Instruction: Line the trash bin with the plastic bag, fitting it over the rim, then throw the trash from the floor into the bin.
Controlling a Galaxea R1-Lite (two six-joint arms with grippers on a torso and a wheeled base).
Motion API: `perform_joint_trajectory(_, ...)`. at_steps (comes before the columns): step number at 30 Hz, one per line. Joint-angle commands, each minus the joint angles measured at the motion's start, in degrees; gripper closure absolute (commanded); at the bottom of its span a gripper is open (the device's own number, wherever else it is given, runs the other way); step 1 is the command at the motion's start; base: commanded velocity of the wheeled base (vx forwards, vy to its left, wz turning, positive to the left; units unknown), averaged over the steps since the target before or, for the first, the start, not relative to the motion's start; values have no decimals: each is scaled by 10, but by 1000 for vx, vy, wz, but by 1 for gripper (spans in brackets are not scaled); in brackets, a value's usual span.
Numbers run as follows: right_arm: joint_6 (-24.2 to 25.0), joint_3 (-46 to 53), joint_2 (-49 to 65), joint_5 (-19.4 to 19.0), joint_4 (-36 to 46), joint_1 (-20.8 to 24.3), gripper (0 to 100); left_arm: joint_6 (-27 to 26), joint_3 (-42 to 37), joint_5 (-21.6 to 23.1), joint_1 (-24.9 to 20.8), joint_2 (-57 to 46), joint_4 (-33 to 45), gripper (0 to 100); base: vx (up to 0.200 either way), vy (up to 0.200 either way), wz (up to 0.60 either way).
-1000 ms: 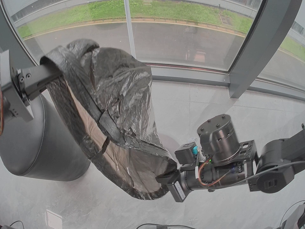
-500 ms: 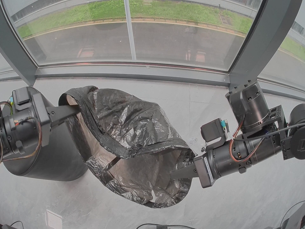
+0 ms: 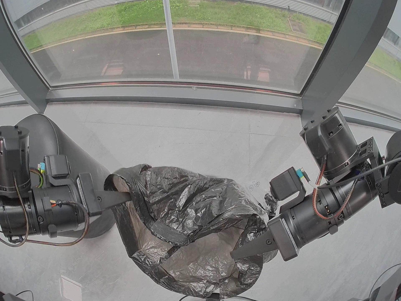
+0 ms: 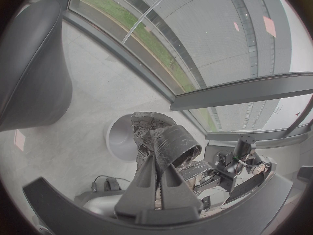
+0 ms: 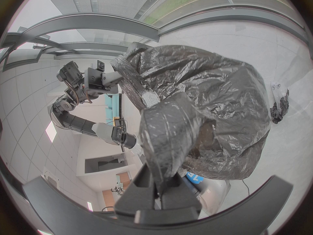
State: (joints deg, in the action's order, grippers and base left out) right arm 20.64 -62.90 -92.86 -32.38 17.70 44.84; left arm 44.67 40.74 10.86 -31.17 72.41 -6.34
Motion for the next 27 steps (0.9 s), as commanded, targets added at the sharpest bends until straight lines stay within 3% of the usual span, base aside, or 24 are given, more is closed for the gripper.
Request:
perform_joint_trajectory(1, -2, 7, -2, -1, 1, 3, 100, 0, -9, -7, -3, 3, 32, 100, 0, 0, 0)
perform_joint_trajectory(13, -9, 10, -60, 0, -10, 5, 100, 0, -42, -8, -3, 11, 38, 100, 0, 0, 0)
perform_joint_trajectory(18, -8, 11, -105, 4, -84, -12, 100, 1, -39, -8, 1, 41, 20, 100, 0, 0, 0)
perform_joint_trajectory(27, -8, 9, -152, 3, -137, -21, 100, 1, -35, -6, 16, 98, -13, 100, 0, 0, 0)
